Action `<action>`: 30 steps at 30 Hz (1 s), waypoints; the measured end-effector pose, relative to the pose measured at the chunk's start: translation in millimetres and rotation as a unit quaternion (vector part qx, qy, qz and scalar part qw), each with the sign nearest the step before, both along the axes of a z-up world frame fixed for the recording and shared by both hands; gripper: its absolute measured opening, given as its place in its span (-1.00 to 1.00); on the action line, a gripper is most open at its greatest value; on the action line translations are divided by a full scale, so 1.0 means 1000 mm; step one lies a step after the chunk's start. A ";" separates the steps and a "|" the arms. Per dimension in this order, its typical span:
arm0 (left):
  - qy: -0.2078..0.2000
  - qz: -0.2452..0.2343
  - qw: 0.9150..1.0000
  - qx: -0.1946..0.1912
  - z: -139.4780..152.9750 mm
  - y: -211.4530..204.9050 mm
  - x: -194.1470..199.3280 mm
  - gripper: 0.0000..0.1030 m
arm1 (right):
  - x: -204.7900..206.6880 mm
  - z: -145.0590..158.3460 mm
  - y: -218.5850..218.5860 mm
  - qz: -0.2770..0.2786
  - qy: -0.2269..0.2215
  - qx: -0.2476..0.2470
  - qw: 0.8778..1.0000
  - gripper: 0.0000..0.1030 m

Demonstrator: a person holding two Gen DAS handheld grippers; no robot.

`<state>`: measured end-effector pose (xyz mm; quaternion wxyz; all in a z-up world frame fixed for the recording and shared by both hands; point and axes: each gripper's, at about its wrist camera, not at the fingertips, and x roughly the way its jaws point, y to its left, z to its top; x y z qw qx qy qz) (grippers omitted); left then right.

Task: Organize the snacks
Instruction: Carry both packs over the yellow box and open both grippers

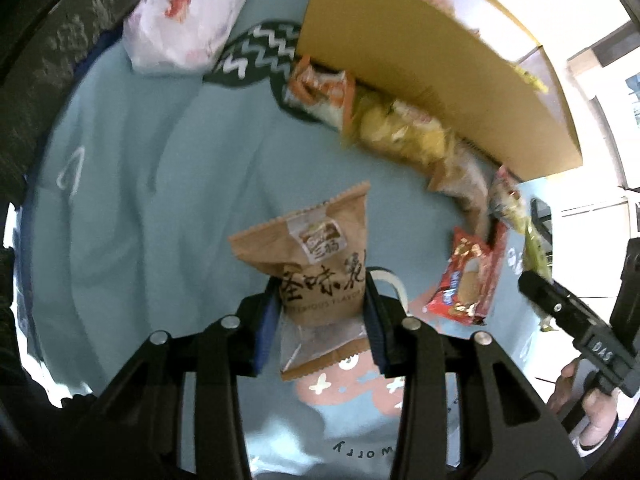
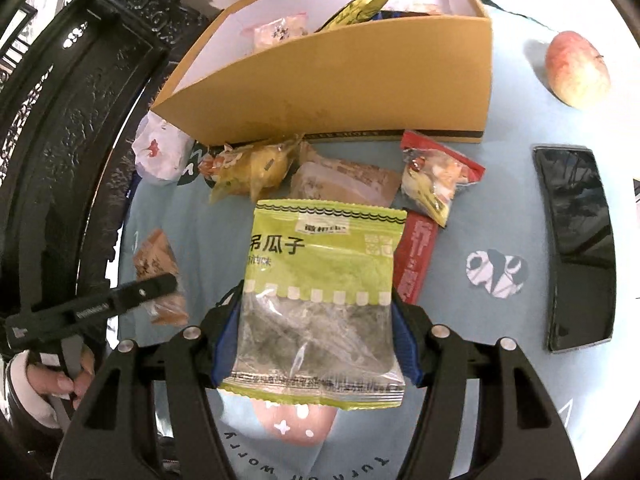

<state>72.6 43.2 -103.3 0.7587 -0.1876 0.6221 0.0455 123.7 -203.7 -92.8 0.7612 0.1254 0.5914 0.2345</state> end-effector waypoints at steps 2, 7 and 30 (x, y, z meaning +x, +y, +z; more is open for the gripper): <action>-0.011 -0.004 1.000 -0.004 0.012 0.000 0.006 -0.25 | 0.001 0.004 -0.004 -0.004 0.000 0.012 1.000 0.25; -0.034 -0.016 0.999 -0.006 0.037 0.002 0.016 -0.25 | 0.002 0.018 -0.014 -0.016 -0.007 0.033 0.999 0.25; -0.108 -0.061 0.992 0.000 0.065 -0.034 0.242 0.16 | 0.153 0.069 -0.015 -0.104 -0.115 0.032 0.987 0.38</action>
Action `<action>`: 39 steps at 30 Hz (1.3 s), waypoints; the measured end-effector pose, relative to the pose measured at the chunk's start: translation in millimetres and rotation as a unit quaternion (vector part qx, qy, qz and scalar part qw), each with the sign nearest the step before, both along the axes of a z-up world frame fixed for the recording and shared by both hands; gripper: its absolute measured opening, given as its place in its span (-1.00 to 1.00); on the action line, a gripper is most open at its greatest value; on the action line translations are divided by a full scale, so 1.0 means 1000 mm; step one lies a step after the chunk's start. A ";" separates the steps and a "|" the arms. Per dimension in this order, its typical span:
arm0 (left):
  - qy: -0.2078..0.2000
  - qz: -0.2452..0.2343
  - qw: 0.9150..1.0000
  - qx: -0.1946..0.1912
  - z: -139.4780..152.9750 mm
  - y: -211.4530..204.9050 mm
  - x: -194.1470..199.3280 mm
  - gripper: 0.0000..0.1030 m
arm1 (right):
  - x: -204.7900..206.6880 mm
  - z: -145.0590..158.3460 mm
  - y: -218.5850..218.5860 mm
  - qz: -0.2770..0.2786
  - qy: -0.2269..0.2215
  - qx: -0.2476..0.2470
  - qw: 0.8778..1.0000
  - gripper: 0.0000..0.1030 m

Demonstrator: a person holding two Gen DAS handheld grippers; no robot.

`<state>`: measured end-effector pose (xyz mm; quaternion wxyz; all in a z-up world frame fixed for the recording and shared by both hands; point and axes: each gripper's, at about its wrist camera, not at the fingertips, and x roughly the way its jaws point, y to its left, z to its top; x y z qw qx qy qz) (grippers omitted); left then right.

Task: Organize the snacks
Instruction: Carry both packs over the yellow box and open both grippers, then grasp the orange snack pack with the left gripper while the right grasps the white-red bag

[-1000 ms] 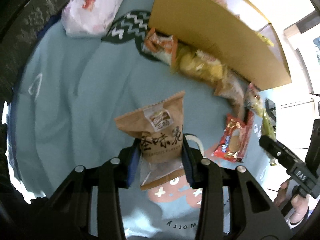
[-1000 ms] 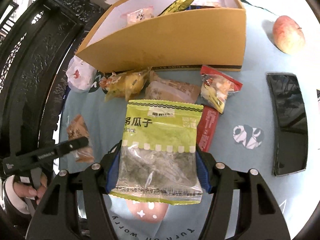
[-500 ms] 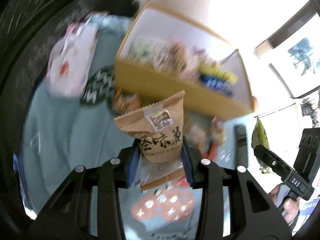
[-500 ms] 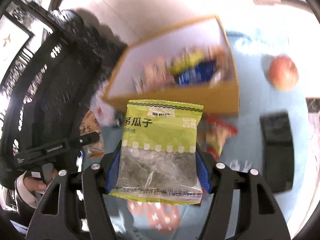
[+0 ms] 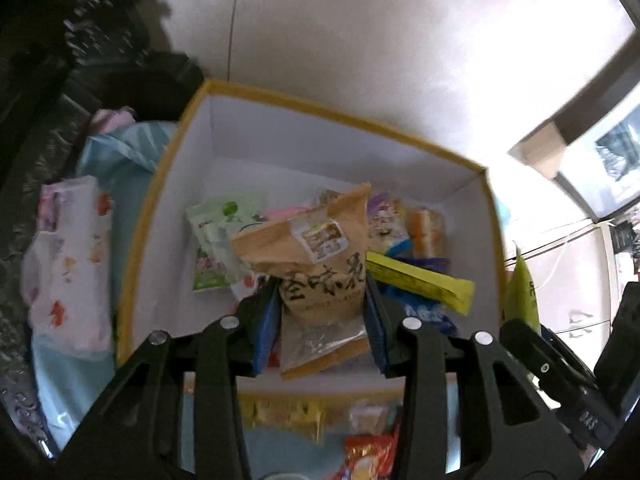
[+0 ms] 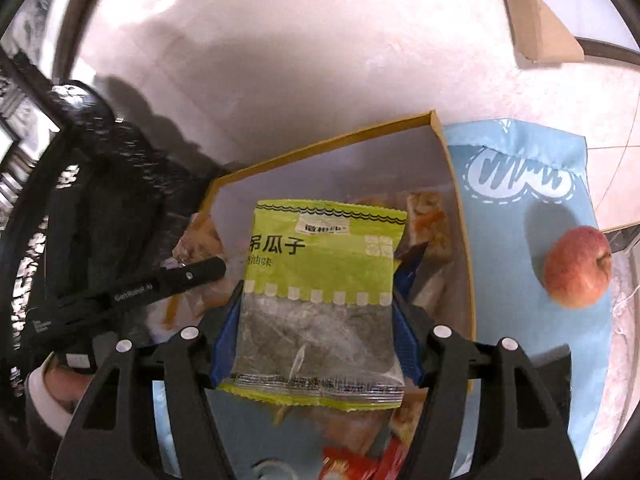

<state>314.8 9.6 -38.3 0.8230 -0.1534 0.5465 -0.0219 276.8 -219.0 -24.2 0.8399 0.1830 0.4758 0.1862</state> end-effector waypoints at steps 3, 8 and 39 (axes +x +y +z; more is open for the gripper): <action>-0.020 0.030 0.999 0.003 -0.002 0.004 -0.003 0.86 | 0.003 -0.012 -0.005 -0.019 0.022 -0.016 0.999 0.45; -0.056 0.006 0.998 -0.001 0.013 0.009 -0.027 0.90 | -0.024 -0.010 -0.018 -0.023 0.012 0.009 1.000 0.46; 0.026 0.057 0.997 0.036 -0.058 0.074 -0.159 0.95 | -0.182 -0.084 -0.019 0.024 0.172 -0.023 0.984 0.55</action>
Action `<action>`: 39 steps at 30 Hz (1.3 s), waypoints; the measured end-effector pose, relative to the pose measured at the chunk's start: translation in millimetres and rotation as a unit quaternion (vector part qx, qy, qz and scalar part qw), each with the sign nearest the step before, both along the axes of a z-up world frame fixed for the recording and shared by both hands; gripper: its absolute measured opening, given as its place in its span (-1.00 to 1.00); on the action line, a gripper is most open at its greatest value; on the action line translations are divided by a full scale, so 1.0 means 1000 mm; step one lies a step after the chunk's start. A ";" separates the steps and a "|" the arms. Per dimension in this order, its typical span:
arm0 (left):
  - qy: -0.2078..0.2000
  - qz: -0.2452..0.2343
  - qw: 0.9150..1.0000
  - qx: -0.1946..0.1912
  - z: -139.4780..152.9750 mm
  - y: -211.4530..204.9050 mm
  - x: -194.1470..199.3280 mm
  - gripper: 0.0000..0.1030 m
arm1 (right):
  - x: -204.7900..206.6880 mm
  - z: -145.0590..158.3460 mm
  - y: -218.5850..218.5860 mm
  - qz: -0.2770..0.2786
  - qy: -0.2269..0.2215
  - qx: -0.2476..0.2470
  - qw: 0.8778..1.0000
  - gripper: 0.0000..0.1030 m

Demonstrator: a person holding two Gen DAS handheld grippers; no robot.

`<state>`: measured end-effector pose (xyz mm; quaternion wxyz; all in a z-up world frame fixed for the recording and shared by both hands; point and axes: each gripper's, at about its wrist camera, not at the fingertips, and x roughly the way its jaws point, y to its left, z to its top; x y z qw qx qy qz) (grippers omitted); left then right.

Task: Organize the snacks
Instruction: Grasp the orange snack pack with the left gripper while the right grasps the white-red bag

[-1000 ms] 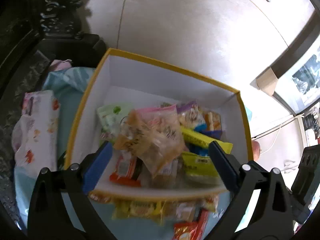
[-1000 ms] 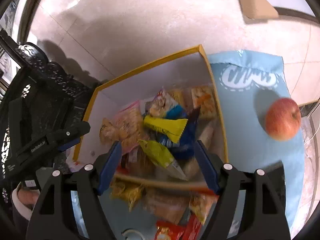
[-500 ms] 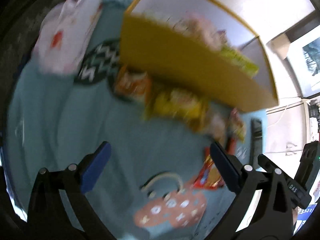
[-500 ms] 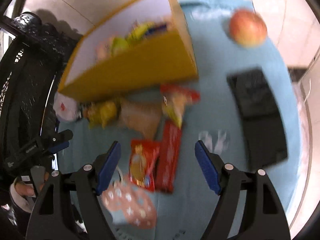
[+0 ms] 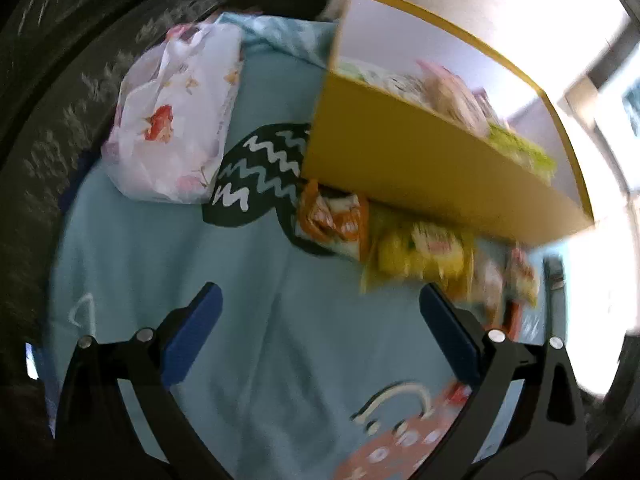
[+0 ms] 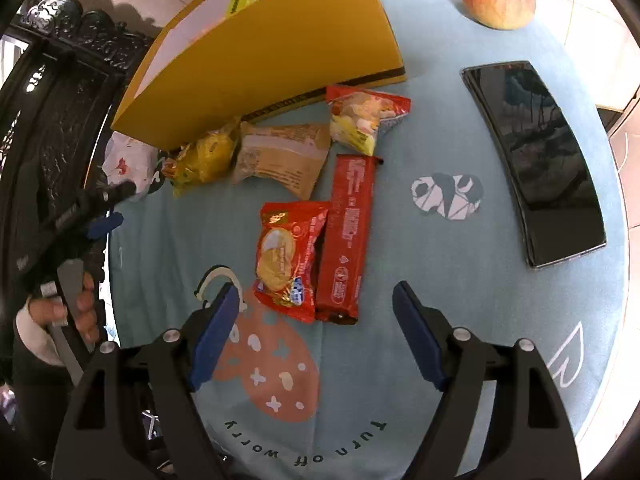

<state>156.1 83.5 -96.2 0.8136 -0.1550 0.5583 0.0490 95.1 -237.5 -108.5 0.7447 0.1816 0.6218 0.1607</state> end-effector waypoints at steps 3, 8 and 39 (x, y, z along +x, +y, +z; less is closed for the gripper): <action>0.017 0.029 0.999 -0.019 -0.010 0.005 0.018 0.95 | 0.004 -0.006 -0.001 -0.001 0.005 -0.001 1.000 0.56; 0.031 0.041 0.999 -0.018 -0.028 0.000 0.047 0.95 | 0.014 -0.016 0.004 0.005 0.014 -0.002 1.000 0.59; 0.046 -0.001 0.999 0.027 -0.058 -0.006 0.022 -0.08 | 0.110 -0.037 0.036 0.028 -0.091 -0.220 0.971 -0.31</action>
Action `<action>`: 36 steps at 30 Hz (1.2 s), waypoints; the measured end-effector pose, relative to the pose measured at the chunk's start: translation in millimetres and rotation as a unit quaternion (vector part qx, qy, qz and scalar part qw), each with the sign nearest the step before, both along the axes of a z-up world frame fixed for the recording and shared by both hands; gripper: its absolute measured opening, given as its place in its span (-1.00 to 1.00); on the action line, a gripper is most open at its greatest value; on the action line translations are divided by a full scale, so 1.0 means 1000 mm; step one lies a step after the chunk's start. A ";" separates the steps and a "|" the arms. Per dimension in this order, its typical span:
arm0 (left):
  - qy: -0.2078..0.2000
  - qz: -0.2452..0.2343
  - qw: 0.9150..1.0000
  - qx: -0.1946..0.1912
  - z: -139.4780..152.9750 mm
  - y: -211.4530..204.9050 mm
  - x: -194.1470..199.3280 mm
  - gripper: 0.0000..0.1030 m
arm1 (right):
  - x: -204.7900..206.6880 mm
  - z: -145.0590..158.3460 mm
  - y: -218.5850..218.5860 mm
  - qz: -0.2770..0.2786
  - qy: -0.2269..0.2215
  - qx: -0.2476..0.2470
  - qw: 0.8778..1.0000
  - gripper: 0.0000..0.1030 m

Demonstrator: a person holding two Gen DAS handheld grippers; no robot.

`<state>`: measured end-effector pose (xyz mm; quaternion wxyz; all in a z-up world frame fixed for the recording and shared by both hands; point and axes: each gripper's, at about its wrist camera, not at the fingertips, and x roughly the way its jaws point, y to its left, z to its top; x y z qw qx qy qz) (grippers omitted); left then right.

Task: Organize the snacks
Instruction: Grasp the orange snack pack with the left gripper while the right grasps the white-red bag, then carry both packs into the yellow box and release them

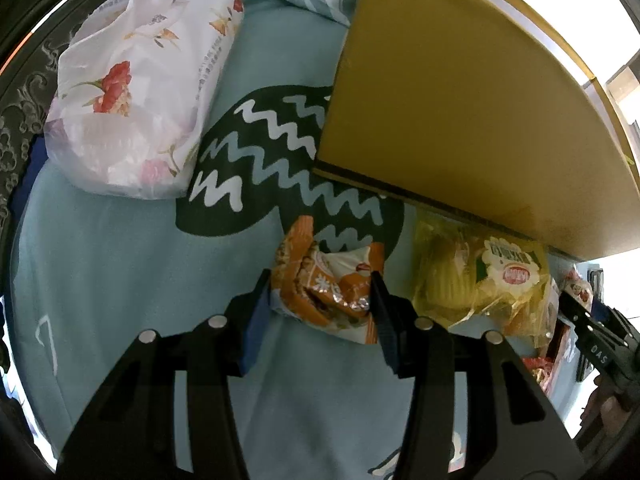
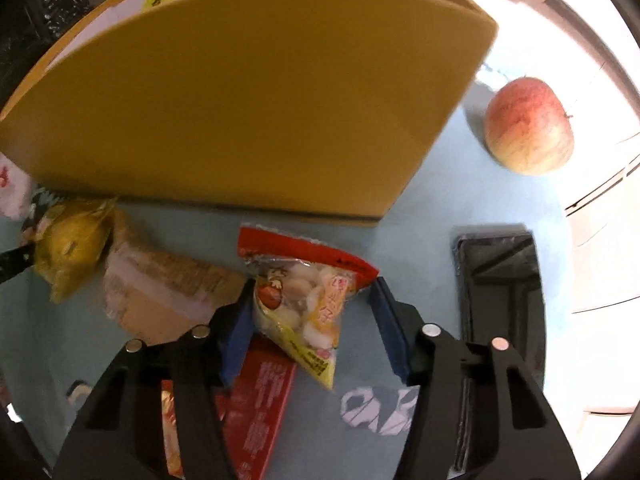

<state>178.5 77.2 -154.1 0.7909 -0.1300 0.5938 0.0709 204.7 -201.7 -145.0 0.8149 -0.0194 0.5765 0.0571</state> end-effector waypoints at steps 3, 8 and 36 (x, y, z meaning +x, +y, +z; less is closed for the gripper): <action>0.004 0.005 1.000 -0.017 0.002 0.003 -0.004 -0.10 | -0.005 0.008 -0.014 -0.013 0.010 0.033 0.999 -0.30; 0.008 0.007 0.999 -0.032 0.008 0.005 -0.021 -0.11 | -0.020 0.026 -0.045 -0.033 0.009 0.093 0.995 -0.30; -0.156 -0.045 0.984 -0.071 0.162 -0.019 0.025 -0.10 | -0.010 0.154 -0.039 0.002 -0.116 0.201 0.973 -0.28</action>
